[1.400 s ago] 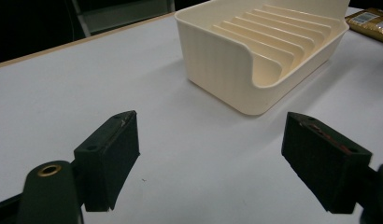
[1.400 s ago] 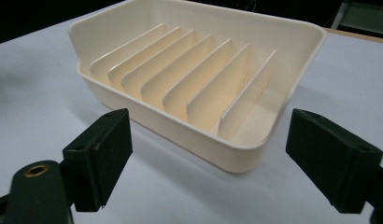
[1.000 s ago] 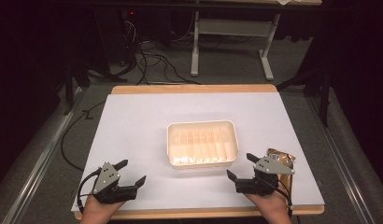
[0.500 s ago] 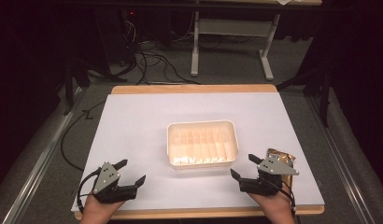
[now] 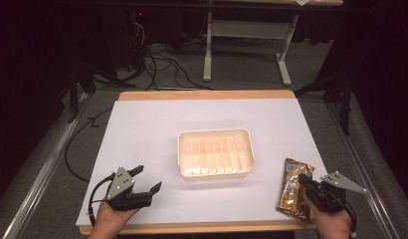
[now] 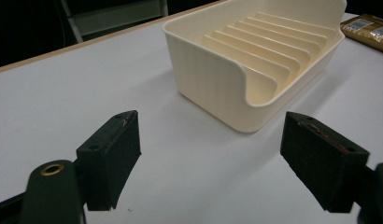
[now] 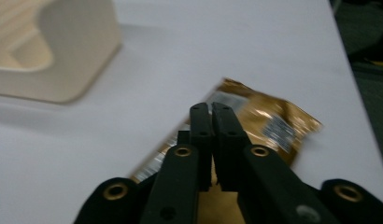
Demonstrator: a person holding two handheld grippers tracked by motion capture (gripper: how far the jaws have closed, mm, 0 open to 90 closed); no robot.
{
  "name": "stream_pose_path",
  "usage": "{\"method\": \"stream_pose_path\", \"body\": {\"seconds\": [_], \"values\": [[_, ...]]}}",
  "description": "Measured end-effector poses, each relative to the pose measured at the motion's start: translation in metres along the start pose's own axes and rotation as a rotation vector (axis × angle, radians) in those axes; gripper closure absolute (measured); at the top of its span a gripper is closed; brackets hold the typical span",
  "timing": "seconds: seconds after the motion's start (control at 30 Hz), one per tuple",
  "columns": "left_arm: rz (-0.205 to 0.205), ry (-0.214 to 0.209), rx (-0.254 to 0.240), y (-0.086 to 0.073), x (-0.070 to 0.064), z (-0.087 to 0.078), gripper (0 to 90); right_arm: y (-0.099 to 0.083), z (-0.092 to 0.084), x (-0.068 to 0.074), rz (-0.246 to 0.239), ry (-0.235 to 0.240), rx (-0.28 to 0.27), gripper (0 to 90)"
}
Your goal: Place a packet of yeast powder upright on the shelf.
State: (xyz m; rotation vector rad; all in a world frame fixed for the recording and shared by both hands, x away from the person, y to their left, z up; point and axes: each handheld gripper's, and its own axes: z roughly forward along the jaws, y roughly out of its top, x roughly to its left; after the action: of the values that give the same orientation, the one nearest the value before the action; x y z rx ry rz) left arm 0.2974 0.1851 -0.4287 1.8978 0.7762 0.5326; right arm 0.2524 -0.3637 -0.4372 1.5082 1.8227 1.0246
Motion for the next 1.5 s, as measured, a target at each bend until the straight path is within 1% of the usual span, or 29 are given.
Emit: {"method": "stream_pose_path", "body": {"seconds": [0.03, 0.1, 0.13, 0.17, 0.2, 0.23, 0.27, 0.3, 0.33, 0.37, 0.4, 0.47, 0.5, 0.57, 0.6, 0.63, 0.77, 0.8, 0.93, 1.0, 1.1, 1.2, 1.37, 1.5], "values": [[0.004, -0.005, 0.002, 0.001, 0.0, 0.001, 20.5, -0.003, -0.001, -0.007, 0.011, -0.023, 0.015, 90.0], [0.006, -0.013, -0.001, 0.002, -0.001, 0.004, 20.5, -0.01, -0.002, -0.019, 0.046, -0.052, 0.045, 90.0], [0.006, -0.013, -0.001, 0.002, -0.001, 0.004, 20.6, -0.013, -0.003, -0.025, 0.069, -0.06, 0.058, 90.0], [0.008, -0.017, 0.0, 0.003, -0.002, 0.005, 20.6, -0.013, -0.003, -0.025, 0.069, -0.06, 0.058, 90.0], [0.01, -0.02, 0.001, 0.003, -0.002, 0.007, 20.6, -0.016, -0.002, -0.029, 0.081, -0.067, 0.073, 90.0], [0.012, -0.025, 0.004, 0.004, -0.002, 0.008, 20.7, -0.022, 0.0, -0.037, 0.117, -0.074, 0.123, 90.0], [0.012, -0.025, 0.004, 0.004, -0.002, 0.008, 20.7, -0.022, 0.0, -0.037, 0.117, -0.074, 0.123, 90.0], [0.017, -0.026, 0.004, 0.004, -0.003, 0.009, 20.7, -0.026, 0.004, -0.041, 0.135, -0.076, 0.161, 90.0], [0.018, -0.026, 0.004, 0.004, -0.003, 0.009, 20.7, -0.028, 0.006, -0.042, 0.149, -0.072, 0.184, 90.0], [0.018, -0.026, 0.004, 0.004, -0.003, 0.009, 20.7, -0.028, 0.006, -0.042, 0.149, -0.072, 0.184, 90.0], [0.02, -0.025, 0.006, 0.003, -0.003, 0.008, 20.8, -0.03, 0.011, -0.042, 0.148, -0.049, 0.212, 90.0], [0.016, -0.023, 0.003, 0.003, -0.002, 0.007, 20.8, -0.028, 0.014, -0.039, 0.14, -0.026, 0.211, 90.0], [0.016, -0.023, 0.003, 0.003, -0.002, 0.007, 20.8, -0.028, 0.014, -0.039, 0.14, -0.026, 0.211, 90.0], [0.016, -0.019, 0.004, 0.003, -0.002, 0.006, 20.9, -0.027, 0.016, -0.034, 0.119, 0.005, 0.213, 90.0], [0.017, -0.018, 0.006, 0.002, -0.002, 0.006, 20.9, -0.025, 0.02, -0.027, 0.097, 0.039, 0.222, 90.0], [0.017, -0.018, 0.007, 0.002, -0.002, 0.005, 20.9, -0.025, 0.02, -0.027, 0.097, 0.039, 0.222, 90.0], [0.017, -0.01, 0.007, 0.001, -0.002, 0.004, 20.9, -0.02, 0.029, -0.01, 0.034, 0.093, 0.243, 90.0], [0.016, -0.009, 0.01, 0.001, -0.002, 0.003, 20.9, -0.02, 0.029, -0.01, 0.034, 0.093, 0.243, 90.0], [0.01, 0.0, 0.009, -0.001, -0.001, -0.001, 20.9, -0.016, 0.035, 0.0, 0.002, 0.125, 0.247, 90.0], [0.006, 0.006, 0.007, -0.002, 0.0, -0.003, 21.1, -0.014, 0.038, 0.004, -0.01, 0.134, 0.251, 90.0], [0.0, 0.012, 0.003, -0.003, 0.001, -0.005, 21.1, -0.014, 0.038, 0.004, -0.016, 0.132, 0.253, 90.0], [0.0, 0.01, 0.001, -0.002, 0.001, -0.004, 21.1, -0.016, 0.034, 0.002, -0.005, 0.132, 0.244, 90.0], [0.003, -0.002, -0.003, 0.003, -0.001, 0.004, 21.1, -0.02, 0.026, 0.002, 0.003, 0.131, 0.252, 90.0], [0.014, -0.018, -0.001, 0.007, -0.003, 0.015, 21.2, -0.027, 0.015, 0.003, 0.004, 0.137, 0.25, 90.0]]}}
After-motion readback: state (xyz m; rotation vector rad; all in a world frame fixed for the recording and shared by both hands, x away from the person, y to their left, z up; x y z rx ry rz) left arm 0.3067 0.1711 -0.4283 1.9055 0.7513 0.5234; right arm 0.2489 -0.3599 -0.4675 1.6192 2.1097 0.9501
